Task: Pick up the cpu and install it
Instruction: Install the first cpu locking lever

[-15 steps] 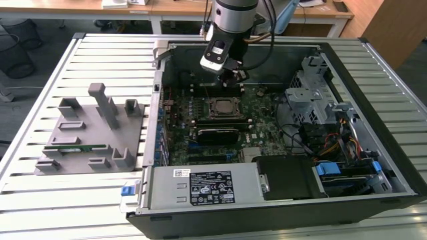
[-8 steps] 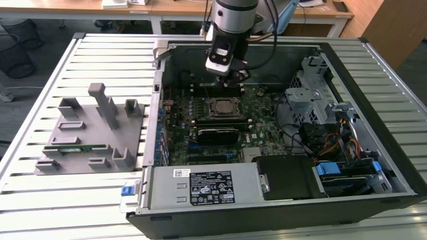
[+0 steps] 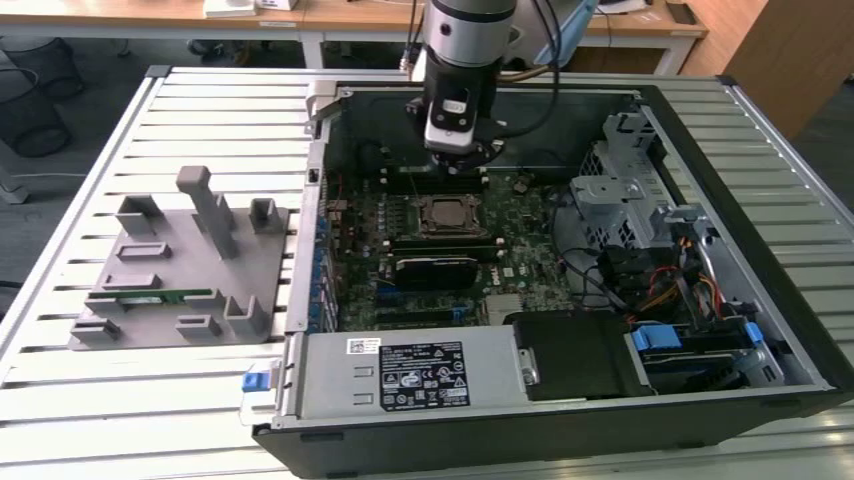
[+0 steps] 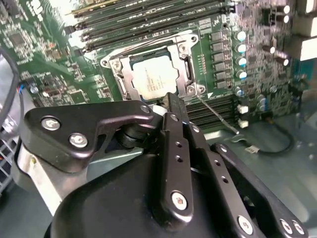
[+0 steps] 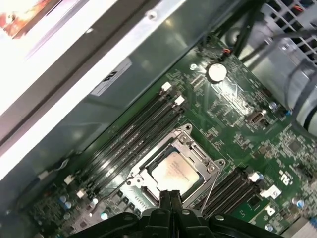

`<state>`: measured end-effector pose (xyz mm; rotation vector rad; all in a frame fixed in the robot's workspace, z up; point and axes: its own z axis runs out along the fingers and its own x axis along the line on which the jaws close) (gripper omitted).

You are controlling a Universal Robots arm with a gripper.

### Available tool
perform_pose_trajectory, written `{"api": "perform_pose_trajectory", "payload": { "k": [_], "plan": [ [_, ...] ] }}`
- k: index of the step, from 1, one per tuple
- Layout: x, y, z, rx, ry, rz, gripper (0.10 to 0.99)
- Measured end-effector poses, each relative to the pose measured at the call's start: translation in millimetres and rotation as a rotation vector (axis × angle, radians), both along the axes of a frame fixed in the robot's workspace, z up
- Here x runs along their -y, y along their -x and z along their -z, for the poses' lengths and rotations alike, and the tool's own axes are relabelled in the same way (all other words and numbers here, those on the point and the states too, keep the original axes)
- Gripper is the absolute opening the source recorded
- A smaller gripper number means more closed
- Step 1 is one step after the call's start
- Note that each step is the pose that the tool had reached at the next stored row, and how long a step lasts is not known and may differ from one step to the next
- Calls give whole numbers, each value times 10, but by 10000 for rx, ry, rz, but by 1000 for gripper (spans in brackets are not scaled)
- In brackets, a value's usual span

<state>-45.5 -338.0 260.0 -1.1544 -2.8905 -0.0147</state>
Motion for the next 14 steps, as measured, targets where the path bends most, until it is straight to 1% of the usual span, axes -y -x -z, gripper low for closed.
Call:
{"api": "perform_pose_trajectory", "payload": {
  "k": [14],
  "plan": [
    [-1, 0, 25, 0, 0, -2424, 106]
  ]
}}
